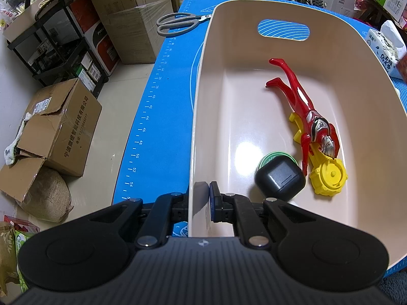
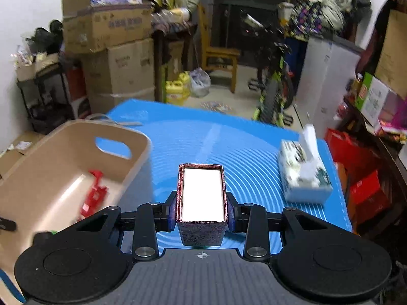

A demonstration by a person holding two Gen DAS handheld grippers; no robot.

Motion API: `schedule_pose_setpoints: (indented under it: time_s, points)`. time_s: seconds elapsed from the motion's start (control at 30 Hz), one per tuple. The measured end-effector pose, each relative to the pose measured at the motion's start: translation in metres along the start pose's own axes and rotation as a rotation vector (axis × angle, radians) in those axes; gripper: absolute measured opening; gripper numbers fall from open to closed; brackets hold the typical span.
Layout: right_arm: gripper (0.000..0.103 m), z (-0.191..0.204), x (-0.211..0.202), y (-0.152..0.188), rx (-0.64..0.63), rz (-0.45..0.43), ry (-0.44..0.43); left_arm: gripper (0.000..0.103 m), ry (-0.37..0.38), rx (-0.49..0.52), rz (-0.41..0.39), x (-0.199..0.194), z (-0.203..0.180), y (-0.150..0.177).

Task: Organize rigid objects
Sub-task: 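Carry the patterned box with the right tool and release it into the bin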

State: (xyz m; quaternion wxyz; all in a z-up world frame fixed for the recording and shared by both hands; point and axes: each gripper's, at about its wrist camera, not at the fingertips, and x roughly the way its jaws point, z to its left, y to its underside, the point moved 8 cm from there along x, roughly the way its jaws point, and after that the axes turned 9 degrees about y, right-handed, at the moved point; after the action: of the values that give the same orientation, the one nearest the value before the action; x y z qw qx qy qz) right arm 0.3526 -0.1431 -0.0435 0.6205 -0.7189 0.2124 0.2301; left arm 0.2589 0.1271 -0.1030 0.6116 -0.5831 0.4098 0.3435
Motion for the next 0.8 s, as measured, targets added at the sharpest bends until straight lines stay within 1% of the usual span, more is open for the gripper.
schedule_pose_setpoints:
  time_s: [0.1,0.23,0.4,0.6,0.7,0.8]
  points:
    - [0.044,0.021,-0.011,-0.014,-0.015,-0.025,-0.044,0.012,0.0,0.0,0.0,0.0,0.0,0.0]
    - [0.044,0.048,-0.02,-0.024,-0.047,-0.041,-0.096,0.012,0.0,0.0,0.0,0.0,0.0,0.0]
    - [0.044,0.078,-0.02,-0.026,-0.061,-0.03,-0.151,0.012,0.0,0.0,0.0,0.0,0.0,0.0]
    - [0.044,0.119,-0.011,-0.017,-0.107,0.017,-0.204,0.012,0.0,0.0,0.0,0.0,0.0,0.0]
    - [0.044,0.134,-0.003,-0.006,-0.1,0.069,-0.244,0.012,0.0,0.001,0.0,0.0,0.0,0.0]
    - [0.044,0.144,0.007,0.007,-0.113,0.119,-0.251,0.012,0.0,0.0,0.0,0.0,0.0,0.0]
